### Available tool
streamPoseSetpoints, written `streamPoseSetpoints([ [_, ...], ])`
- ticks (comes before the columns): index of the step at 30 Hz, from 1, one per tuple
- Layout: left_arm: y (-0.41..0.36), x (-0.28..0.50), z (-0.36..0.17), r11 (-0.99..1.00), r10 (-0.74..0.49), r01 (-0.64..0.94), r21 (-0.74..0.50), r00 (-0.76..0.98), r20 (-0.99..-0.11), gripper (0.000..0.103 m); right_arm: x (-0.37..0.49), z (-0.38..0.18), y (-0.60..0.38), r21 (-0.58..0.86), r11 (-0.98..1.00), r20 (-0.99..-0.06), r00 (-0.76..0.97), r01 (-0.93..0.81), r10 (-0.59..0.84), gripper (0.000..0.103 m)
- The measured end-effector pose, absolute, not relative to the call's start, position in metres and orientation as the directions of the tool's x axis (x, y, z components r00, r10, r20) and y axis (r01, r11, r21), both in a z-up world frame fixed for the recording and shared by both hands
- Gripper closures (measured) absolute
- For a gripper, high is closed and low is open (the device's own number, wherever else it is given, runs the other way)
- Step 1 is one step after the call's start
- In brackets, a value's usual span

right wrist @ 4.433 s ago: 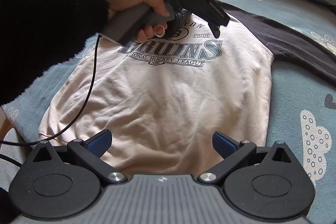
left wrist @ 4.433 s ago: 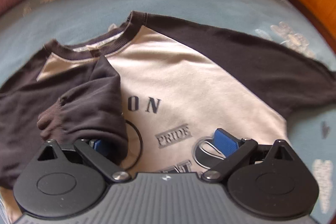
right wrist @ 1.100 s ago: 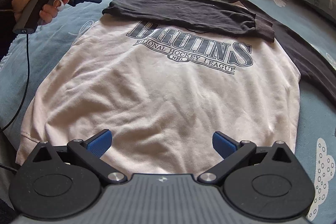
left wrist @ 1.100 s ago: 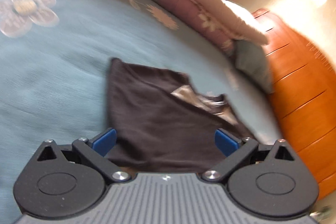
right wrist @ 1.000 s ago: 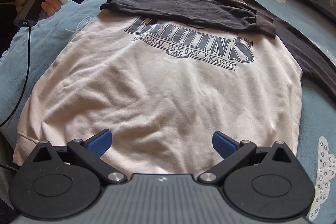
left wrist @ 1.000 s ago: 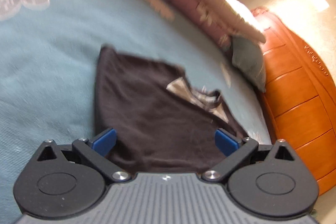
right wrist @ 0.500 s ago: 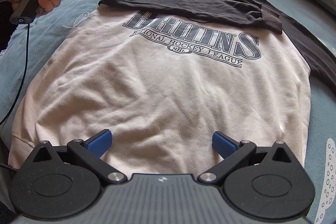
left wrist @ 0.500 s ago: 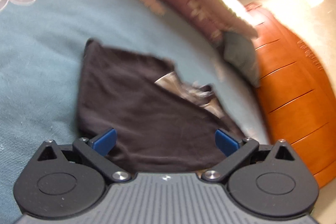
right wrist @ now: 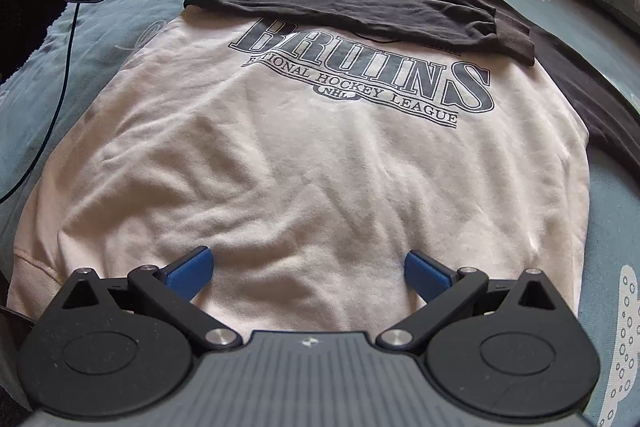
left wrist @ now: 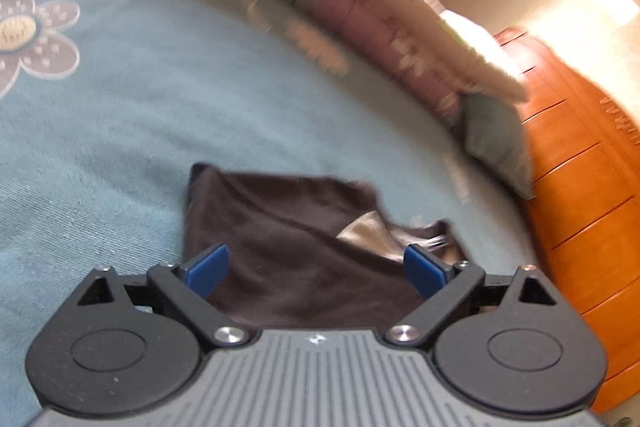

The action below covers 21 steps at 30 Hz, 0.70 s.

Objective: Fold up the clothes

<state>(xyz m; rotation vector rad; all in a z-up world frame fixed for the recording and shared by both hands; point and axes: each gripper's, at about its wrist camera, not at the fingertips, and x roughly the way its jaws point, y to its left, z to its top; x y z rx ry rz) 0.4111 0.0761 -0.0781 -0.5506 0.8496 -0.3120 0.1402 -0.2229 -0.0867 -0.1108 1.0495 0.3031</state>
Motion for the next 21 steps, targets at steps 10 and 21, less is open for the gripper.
streamPoseSetpoints([
  [10,0.082,0.458,-0.074,0.854,-0.374,-0.009,-0.521,0.686,-0.624,0.009,0.142,-0.088,-0.223,0.045,0.95,-0.864,0.466,-0.309,0.193,0.0],
  [21,0.063,0.437,-0.09,0.863,-0.411,0.032,-0.504,0.625,-0.664,0.008,0.142,-0.09,-0.225,0.052,0.963,-0.852,0.491,-0.266,0.182,0.0],
])
